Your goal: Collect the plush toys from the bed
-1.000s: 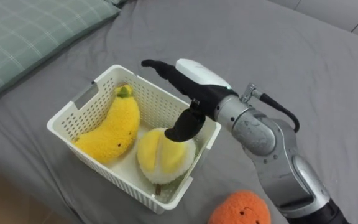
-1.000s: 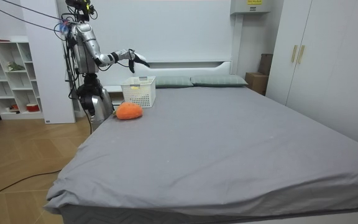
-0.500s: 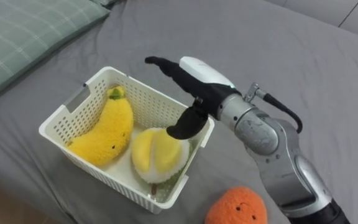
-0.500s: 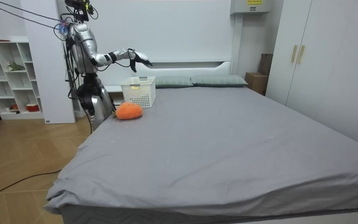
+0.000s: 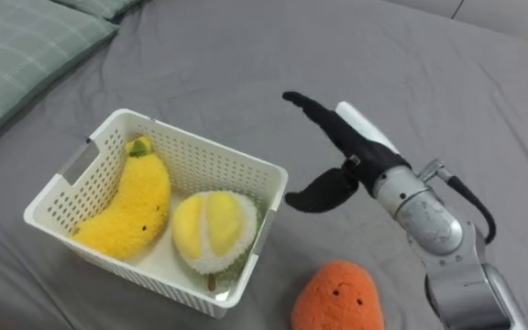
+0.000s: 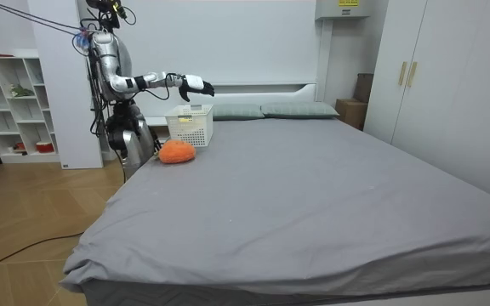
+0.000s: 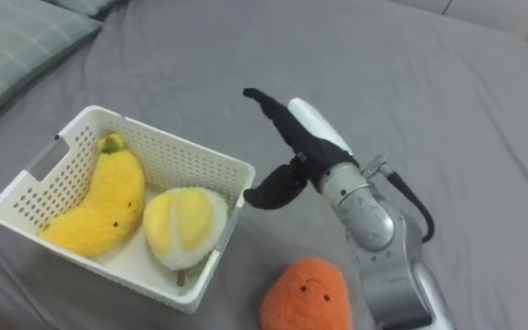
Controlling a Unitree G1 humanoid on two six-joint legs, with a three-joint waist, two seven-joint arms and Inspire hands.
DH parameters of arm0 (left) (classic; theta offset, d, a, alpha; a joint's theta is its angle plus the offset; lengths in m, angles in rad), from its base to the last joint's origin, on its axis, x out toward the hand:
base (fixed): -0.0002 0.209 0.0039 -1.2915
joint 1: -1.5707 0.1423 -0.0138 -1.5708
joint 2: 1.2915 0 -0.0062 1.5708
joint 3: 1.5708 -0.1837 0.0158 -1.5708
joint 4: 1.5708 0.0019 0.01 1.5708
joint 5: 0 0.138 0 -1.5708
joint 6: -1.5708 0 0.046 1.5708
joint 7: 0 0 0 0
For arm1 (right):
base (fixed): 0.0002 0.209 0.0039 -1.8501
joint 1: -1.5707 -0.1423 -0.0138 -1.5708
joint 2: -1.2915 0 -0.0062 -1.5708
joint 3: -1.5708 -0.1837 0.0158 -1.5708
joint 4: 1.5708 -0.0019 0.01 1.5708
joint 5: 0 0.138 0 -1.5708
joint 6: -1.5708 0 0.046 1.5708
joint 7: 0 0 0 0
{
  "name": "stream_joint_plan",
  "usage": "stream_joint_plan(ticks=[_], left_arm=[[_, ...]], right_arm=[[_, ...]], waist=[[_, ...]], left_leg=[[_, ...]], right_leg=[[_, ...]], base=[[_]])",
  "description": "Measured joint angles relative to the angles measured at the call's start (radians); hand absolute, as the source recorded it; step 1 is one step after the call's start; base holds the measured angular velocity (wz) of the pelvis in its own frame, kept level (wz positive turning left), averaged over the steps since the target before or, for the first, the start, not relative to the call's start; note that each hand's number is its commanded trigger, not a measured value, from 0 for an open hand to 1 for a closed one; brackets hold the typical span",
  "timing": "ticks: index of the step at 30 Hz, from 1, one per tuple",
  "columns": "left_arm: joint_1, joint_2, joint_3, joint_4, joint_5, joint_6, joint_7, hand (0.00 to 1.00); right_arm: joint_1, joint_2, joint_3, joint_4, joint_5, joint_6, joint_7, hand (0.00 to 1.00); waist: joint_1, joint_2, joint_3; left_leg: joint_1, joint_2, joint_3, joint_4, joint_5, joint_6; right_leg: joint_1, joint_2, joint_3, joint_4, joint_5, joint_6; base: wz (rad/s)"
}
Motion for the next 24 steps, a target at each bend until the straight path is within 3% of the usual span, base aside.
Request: stream_joint_plan(ticks=[2, 6, 10, 13, 18, 24], left_arm=[[0.009, -0.008, 0.008, 0.000, 0.001, 0.001, 0.013, 0.00], [0.015, -0.013, 0.028, 0.006, 0.001, -0.001, 0.025, 0.00], [0.021, -0.012, 0.030, 0.017, 0.003, -0.002, 0.032, 0.00], [0.026, -0.015, 0.049, 0.014, 0.004, -0.002, 0.032, 0.00], [0.032, -0.020, 0.048, -0.004, 0.003, -0.003, 0.032, 0.00], [0.037, -0.021, 0.047, -0.009, -0.007, -0.003, 0.033, 0.00]], right_arm=[[0.028, 0.001, -0.025, 0.002, 0.015, -0.008, -0.038, 0.00], [0.079, -0.001, -0.064, 0.031, 0.083, -0.019, -0.080, 0.00], [0.118, -0.005, -0.079, 0.058, 0.105, -0.029, -0.106, 0.00], [0.158, -0.005, -0.100, 0.111, 0.109, -0.041, -0.113, 0.00], [0.165, -0.005, -0.130, 0.167, 0.108, -0.044, -0.138, 0.00], [0.166, -0.005, -0.136, 0.241, 0.117, -0.059, -0.168, 0.00]], waist=[[-0.007, 0.010, 0.0025], [-0.034, 0.020, -0.0037], [-0.059, 0.016, -0.0064], [-0.067, 0.007, -0.0131], [-0.073, 0.021, -0.0051], [-0.081, 0.032, -0.0050]], left_leg=[[0.009, 0.001, 0.004, 0.000, -0.002, 0.003], [0.013, 0.001, 0.007, -0.004, -0.003, 0.004], [0.013, 0.001, 0.010, -0.003, -0.003, 0.003], [0.014, 0.001, 0.010, 0.001, -0.004, 0.004], [0.021, -0.001, 0.010, -0.001, -0.009, 0.007], [0.028, -0.001, 0.010, -0.001, -0.011, 0.008]], right_leg=[[0.011, 0.000, 0.003, -0.001, 0.000, 0.000], [0.014, 0.000, 0.000, 0.001, 0.000, 0.001], [0.013, 0.000, 0.002, 0.001, 0.000, 0.001], [0.014, 0.000, 0.003, 0.001, 0.000, 0.001], [0.021, 0.001, 0.019, 0.001, 0.003, 0.004], [0.028, 0.001, 0.018, 0.000, 0.003, 0.005]], base=[[-0.03], [-0.02], [0.00], [0.00], [-0.03], [0.00]])
